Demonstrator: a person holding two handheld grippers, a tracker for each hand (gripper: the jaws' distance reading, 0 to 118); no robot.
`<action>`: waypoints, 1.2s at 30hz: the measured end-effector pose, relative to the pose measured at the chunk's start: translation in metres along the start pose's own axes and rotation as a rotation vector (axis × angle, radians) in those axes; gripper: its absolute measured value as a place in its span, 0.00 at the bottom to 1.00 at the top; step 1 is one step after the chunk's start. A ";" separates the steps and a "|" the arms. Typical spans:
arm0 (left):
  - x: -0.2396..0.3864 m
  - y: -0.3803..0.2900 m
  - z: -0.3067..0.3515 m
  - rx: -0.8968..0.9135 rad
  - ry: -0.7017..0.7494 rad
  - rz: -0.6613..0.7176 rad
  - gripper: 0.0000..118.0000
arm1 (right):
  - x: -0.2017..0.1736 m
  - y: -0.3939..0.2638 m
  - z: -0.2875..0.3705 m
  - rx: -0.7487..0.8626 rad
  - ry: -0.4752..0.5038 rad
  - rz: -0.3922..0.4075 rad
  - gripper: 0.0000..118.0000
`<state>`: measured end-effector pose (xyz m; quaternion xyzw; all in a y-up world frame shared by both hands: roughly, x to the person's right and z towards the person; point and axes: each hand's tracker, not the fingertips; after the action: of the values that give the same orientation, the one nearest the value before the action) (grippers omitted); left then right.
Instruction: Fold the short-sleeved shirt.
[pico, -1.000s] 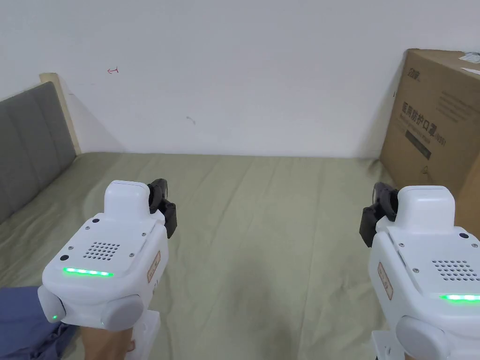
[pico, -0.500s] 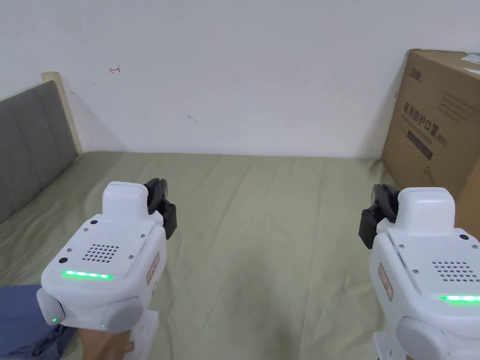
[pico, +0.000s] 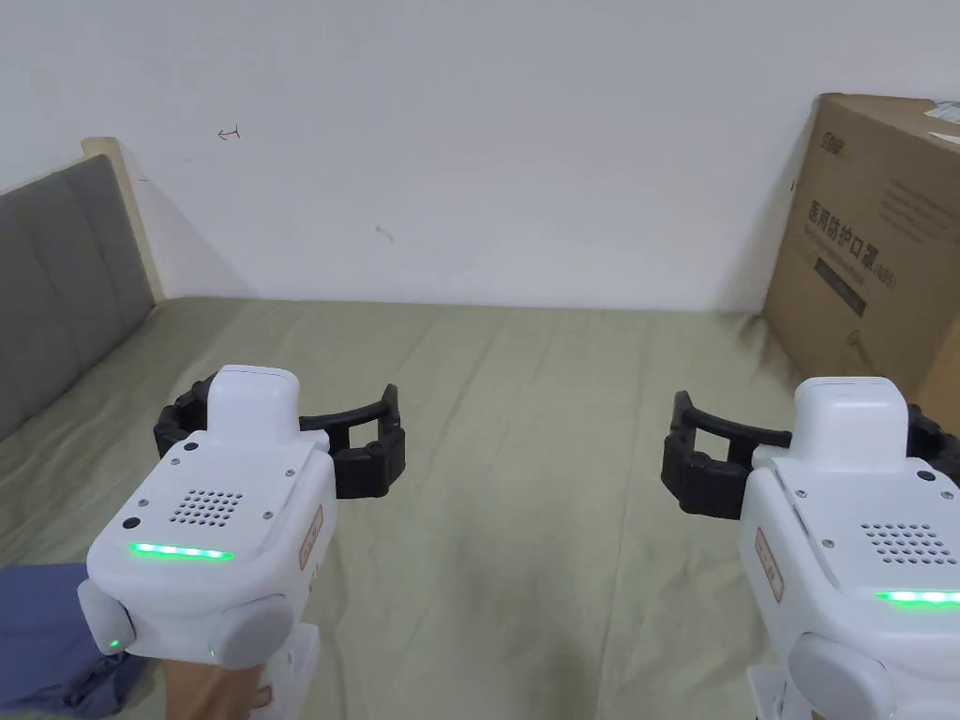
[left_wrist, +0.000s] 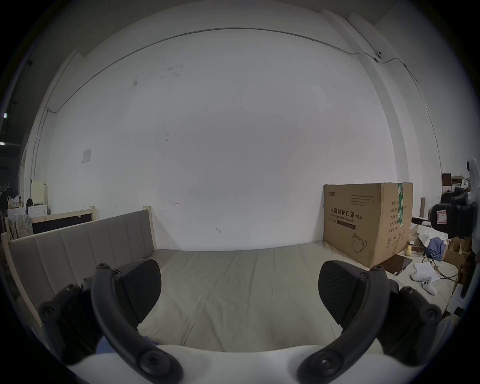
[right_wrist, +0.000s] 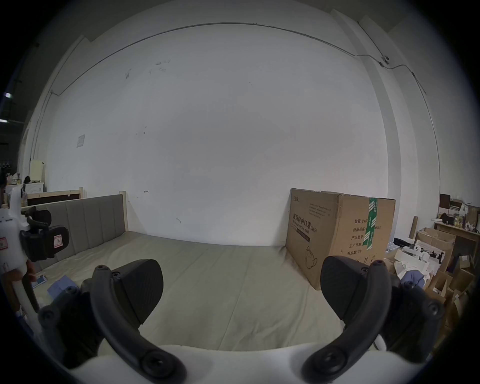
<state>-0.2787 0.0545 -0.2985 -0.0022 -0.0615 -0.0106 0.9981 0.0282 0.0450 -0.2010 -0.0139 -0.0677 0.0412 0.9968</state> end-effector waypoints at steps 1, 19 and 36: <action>-0.001 0.001 0.001 0.002 -0.001 0.004 1.00 | 0.000 0.000 0.000 -0.002 -0.002 0.001 1.00; -0.003 0.003 0.004 0.014 0.013 -0.004 1.00 | 0.000 0.002 0.000 0.006 0.012 -0.008 1.00; -0.005 0.004 0.005 0.016 0.018 0.005 1.00 | 0.001 0.003 0.002 0.013 0.015 -0.011 1.00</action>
<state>-0.2839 0.0589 -0.2943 0.0056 -0.0523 -0.0073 0.9986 0.0291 0.0482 -0.1993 -0.0074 -0.0598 0.0360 0.9975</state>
